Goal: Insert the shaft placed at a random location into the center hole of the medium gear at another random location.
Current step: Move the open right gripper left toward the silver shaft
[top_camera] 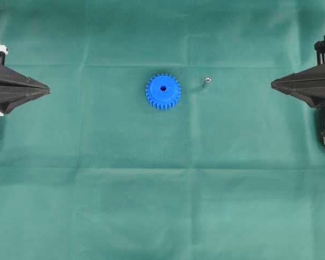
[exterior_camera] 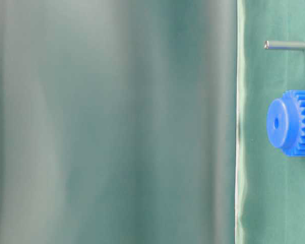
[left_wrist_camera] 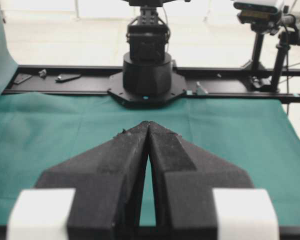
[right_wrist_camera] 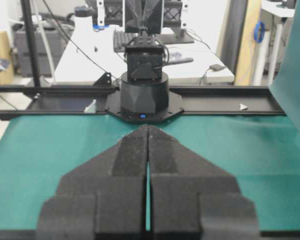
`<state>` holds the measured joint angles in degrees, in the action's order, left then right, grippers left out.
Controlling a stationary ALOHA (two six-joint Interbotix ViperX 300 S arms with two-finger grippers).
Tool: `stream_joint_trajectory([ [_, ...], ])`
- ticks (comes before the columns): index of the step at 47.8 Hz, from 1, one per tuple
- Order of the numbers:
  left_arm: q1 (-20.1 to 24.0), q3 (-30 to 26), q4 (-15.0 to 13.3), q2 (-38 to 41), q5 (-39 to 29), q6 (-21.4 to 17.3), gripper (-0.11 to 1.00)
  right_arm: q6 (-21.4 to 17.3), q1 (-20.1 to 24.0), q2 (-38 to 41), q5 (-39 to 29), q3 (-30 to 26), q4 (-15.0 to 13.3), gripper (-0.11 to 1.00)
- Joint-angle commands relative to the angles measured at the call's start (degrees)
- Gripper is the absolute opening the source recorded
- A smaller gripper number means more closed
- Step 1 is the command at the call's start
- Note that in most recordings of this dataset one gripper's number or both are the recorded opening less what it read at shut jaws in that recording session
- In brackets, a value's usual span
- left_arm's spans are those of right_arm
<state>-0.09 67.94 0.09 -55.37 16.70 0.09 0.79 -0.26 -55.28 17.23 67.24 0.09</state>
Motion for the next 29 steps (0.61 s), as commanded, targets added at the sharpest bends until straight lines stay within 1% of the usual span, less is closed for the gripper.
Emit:
stream_joint_trajectory([
  [1, -0.3, -2.5, 0.8, 0.5, -2.4, 0.2, 0.00, -0.9, -0.2, 0.4, -0.4, -1.1, 0.1, 0.01],
  [5, -0.3, -2.7, 0.8, 0.4, -3.7, 0.3, 0.00, -0.8, -0.5, 0.4, -1.8, -1.9, 0.1, 0.01],
  [10, -0.3, -2.8, 0.8, 0.2, -3.8, 0.4, 0.00, -0.4, -0.8, 0.9, -3.2, -2.3, 0.1, 0.01],
  [18, -0.3, -2.7, 0.8, -0.1, -3.8, 0.2, 0.00, -0.4, -2.1, 3.4, -3.0, -2.1, 0.0, 0.01],
  [25, -0.3, -2.7, 0.8, -0.1, -4.0, 0.0, 0.00, -0.4, -3.4, 6.2, -1.3, -1.8, 0.1, 0.01],
  [27, -0.3, -2.7, 0.8, -0.1, -4.0, 0.1, 0.00, -0.4, -3.9, 7.2, -0.7, -1.8, 0.1, 0.03],
  [29, -0.3, -2.6, 0.8, -0.1, -4.0, 0.0, 0.00, -0.4, -4.1, 8.3, -0.2, -1.7, 0.1, 0.09],
])
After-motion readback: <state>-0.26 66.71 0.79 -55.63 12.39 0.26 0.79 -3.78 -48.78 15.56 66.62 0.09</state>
